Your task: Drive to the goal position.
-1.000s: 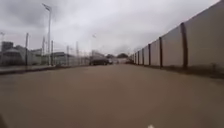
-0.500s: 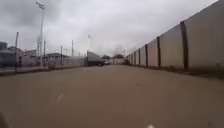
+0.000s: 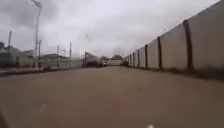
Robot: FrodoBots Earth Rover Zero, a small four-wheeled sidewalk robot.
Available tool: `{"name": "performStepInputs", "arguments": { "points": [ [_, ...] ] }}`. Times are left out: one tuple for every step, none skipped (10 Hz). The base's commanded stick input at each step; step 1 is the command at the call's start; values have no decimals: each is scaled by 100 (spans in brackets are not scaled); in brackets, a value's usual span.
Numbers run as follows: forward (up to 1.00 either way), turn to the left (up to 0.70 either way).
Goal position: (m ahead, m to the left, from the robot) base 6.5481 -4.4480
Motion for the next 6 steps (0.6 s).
{"name": "performStepInputs", "arguments": {
  "points": [
    [100,0],
    [100,0],
    [100,0],
    [100,0],
    [100,-4],
    [100,-20]
  ]
}}
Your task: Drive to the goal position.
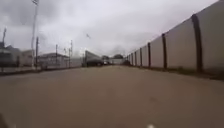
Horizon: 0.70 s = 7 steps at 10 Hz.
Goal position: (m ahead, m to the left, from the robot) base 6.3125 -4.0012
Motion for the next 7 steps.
{"name": "performStepInputs", "arguments": {
  "points": [
    [100,-27],
    [100,-27],
    [100,-13],
    [100,-1],
    [100,-18],
    [100,-27],
    [100,-27]
  ]
}}
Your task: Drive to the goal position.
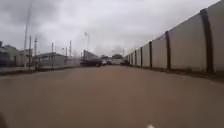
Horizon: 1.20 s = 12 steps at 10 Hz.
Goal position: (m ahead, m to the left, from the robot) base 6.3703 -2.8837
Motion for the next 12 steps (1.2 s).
{"name": "performStepInputs", "arguments": {
  "points": [
    [100,-27],
    [100,-27],
    [100,-27],
    [100,-27],
    [100,-27],
    [100,-27],
    [100,-27],
    [100,-27],
    [100,-16],
    [100,0],
    [100,0],
    [100,-7]
  ]
}}
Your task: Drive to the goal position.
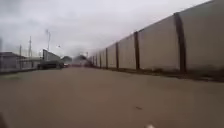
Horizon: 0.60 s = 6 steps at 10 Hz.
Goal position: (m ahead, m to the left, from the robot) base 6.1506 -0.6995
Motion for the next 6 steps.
{"name": "performStepInputs", "arguments": {
  "points": [
    [100,-23],
    [100,-27],
    [100,0],
    [100,0],
    [100,0],
    [100,0]
  ]
}}
